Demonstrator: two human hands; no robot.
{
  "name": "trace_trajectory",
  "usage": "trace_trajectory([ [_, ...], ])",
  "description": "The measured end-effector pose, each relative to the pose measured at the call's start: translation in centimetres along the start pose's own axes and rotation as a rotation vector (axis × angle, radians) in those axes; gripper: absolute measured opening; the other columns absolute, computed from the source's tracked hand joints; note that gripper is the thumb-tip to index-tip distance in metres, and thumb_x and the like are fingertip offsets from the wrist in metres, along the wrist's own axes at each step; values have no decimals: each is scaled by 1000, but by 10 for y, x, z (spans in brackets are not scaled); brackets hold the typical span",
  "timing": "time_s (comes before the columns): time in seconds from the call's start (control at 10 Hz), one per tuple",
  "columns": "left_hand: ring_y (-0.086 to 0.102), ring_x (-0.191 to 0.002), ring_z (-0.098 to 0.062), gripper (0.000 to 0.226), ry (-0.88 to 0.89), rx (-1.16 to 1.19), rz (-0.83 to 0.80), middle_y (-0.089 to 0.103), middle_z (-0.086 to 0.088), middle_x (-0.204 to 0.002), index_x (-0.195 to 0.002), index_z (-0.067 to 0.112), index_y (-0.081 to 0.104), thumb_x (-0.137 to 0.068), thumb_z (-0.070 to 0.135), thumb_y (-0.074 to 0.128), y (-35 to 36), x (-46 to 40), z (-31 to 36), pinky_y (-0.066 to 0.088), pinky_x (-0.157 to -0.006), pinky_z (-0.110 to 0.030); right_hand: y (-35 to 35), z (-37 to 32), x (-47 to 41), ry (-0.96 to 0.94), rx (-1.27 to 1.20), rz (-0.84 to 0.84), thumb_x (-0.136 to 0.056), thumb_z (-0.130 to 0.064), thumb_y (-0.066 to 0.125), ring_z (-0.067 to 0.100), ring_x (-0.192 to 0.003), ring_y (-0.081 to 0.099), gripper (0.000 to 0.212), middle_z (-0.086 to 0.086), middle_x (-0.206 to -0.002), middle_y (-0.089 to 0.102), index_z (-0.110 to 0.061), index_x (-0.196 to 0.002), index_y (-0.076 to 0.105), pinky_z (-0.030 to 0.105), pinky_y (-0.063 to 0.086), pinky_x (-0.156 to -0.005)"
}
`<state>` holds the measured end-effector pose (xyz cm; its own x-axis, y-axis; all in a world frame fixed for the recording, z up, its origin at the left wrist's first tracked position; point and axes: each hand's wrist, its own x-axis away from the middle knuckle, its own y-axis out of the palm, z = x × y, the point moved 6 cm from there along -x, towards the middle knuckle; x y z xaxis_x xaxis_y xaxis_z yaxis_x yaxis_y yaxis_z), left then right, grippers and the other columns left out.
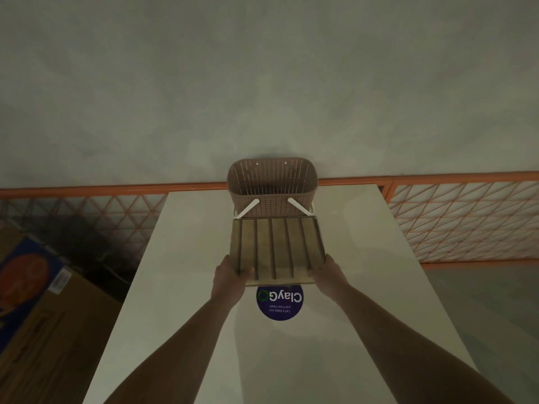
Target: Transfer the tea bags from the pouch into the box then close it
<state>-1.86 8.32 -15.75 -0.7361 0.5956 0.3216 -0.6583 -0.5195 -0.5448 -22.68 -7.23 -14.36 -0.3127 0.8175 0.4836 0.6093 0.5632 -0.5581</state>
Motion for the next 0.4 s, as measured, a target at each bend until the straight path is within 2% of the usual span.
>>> trace_trajectory([
  [0.1,53,-124,-39,65,-29,-83,22,54,-19,-137,-143,9,46,-90,35,71,-7,5,9,49,-100,-51,-7,-9,6,-13,140,40,-88,-15,54,37,-123,43,52,17,-133,46,-7,-137,39,41,39,-98],
  [0.2,37,-144,-39,80,-49,-108,27,37,-19,-157,-159,8,25,-96,35,65,-15,17,23,38,-112,-51,-9,-25,13,-127,329,63,-92,-15,46,34,-127,40,50,14,-138,46,-8,-140,36,39,33,-103],
  [0.3,38,-143,-37,73,37,-115,54,38,-18,-157,-158,9,30,-97,34,61,-25,28,45,40,-114,-50,-9,-42,18,-225,449,39,-92,-14,44,33,-130,37,54,11,-143,42,-13,-145,33,40,31,-104],
  [0.4,35,-144,-36,64,106,-120,38,38,-18,-158,-156,9,33,-102,34,57,-41,46,74,35,-117,-44,-15,-55,17,-273,376,62,-90,-17,47,34,-131,38,55,14,-143,44,-13,-144,36,39,32,-105],
])
